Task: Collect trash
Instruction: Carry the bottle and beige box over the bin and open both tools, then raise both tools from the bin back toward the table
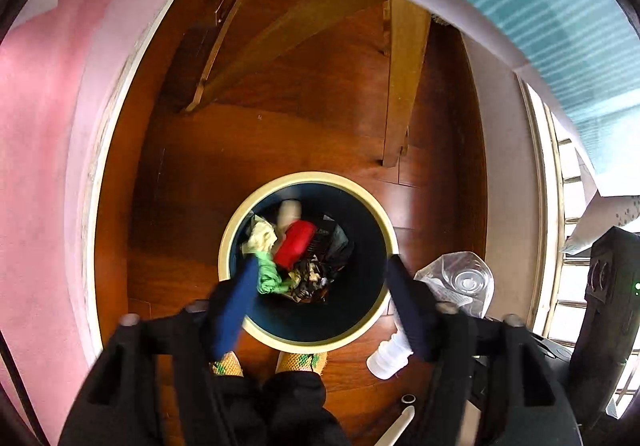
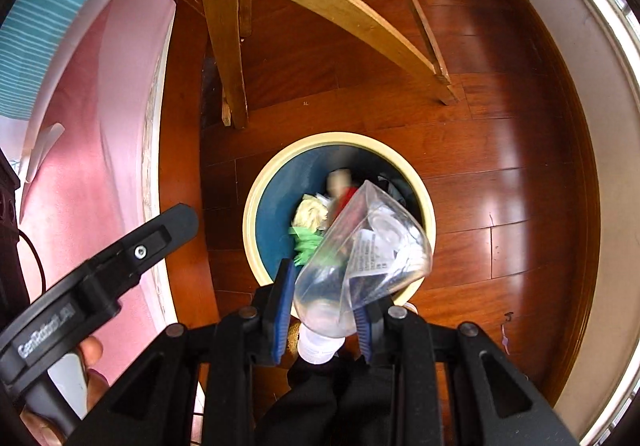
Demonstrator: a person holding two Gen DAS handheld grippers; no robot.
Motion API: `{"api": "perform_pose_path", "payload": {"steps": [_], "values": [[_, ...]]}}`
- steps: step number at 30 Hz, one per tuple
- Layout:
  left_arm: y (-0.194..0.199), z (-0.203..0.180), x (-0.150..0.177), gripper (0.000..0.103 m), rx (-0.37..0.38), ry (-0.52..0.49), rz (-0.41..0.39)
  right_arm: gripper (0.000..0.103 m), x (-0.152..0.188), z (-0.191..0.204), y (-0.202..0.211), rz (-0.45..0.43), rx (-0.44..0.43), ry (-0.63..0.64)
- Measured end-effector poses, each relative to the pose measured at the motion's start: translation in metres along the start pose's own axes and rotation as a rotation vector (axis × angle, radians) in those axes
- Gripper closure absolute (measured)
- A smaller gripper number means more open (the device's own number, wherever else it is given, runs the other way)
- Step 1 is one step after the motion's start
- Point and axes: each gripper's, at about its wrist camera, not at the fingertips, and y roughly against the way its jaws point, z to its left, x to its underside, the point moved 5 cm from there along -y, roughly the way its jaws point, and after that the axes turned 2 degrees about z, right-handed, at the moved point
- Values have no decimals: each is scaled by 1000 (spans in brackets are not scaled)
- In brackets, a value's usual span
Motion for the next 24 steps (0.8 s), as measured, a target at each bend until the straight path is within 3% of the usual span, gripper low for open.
{"api": "perform_pose_path", "payload": {"steps": [4, 6, 9, 18, 24], "values": [[4, 6, 5, 18, -39, 1, -3, 71, -4, 0, -7, 17, -5, -20], [9, 8, 7, 15, -61, 8, -5, 55, -4, 1, -8, 25, -10, -32], [14, 15, 8, 11, -79, 31, -20, 46, -4, 5, -11, 31, -10, -24], [51, 34, 14, 11, -144, 73, -78, 45, 0, 19, 9, -12, 36, 29], [90, 35, 12, 11, -167, 73, -136, 38, 0, 26, 44, -61, 55, 34]]}}
